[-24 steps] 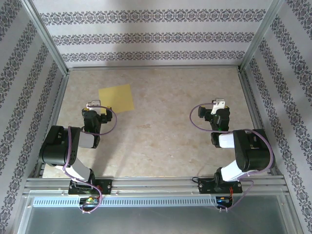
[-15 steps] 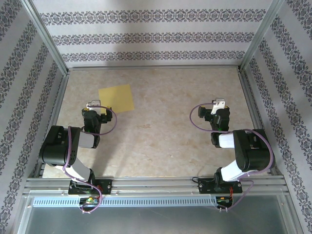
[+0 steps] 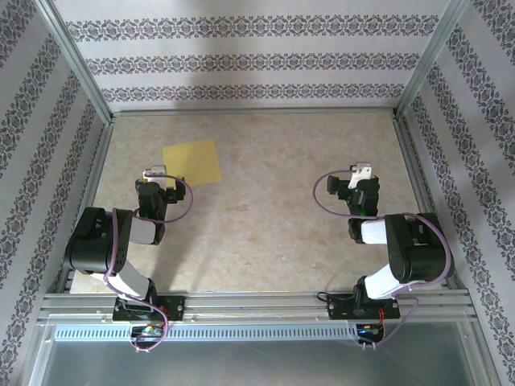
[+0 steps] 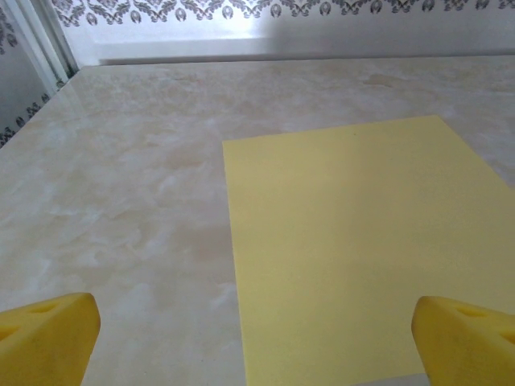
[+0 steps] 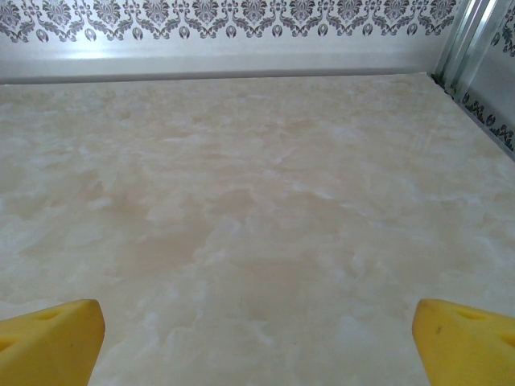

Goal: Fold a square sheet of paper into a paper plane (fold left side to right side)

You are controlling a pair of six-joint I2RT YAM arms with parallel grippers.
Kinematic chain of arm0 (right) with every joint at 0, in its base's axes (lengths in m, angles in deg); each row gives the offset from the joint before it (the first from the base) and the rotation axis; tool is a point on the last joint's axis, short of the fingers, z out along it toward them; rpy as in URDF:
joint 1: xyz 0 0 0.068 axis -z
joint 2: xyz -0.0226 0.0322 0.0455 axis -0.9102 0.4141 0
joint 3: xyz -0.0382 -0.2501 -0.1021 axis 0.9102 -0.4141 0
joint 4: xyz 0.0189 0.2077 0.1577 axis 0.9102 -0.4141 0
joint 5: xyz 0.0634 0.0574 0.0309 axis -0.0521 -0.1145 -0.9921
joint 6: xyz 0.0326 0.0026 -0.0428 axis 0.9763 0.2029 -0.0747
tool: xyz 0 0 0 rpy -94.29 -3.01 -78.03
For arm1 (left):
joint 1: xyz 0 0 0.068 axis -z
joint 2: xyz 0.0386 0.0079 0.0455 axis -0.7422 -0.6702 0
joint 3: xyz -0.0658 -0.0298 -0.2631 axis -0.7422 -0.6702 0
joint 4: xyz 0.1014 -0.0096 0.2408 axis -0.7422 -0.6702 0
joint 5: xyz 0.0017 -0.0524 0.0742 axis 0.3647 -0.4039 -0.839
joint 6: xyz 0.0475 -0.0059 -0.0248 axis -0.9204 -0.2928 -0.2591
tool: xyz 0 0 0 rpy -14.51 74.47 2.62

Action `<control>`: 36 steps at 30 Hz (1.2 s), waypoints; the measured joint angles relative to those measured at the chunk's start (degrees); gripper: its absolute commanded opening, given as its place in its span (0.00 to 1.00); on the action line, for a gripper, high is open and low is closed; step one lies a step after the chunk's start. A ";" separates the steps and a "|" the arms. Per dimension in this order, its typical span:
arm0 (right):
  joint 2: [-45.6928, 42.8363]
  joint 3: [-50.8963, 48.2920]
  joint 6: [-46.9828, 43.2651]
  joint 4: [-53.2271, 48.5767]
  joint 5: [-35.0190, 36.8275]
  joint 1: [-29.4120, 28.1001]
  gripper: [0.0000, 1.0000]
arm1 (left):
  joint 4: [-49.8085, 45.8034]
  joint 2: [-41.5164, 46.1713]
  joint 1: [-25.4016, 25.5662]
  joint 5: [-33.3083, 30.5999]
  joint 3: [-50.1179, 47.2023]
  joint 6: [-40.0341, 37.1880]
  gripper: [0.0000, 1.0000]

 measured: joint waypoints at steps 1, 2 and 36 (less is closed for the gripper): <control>0.00 0.00 0.00 0.00 -0.02 0.00 0.98 | -0.20 0.00 0.00 0.68 0.00 -0.02 1.00; 0.00 0.00 0.00 0.00 -0.02 0.00 0.98 | -0.39 0.00 0.00 1.33 0.00 -0.02 1.00; -44.02 7.08 34.27 -49.05 -18.86 0.87 0.98 | -67.45 14.95 -6.73 20.48 30.88 24.15 1.00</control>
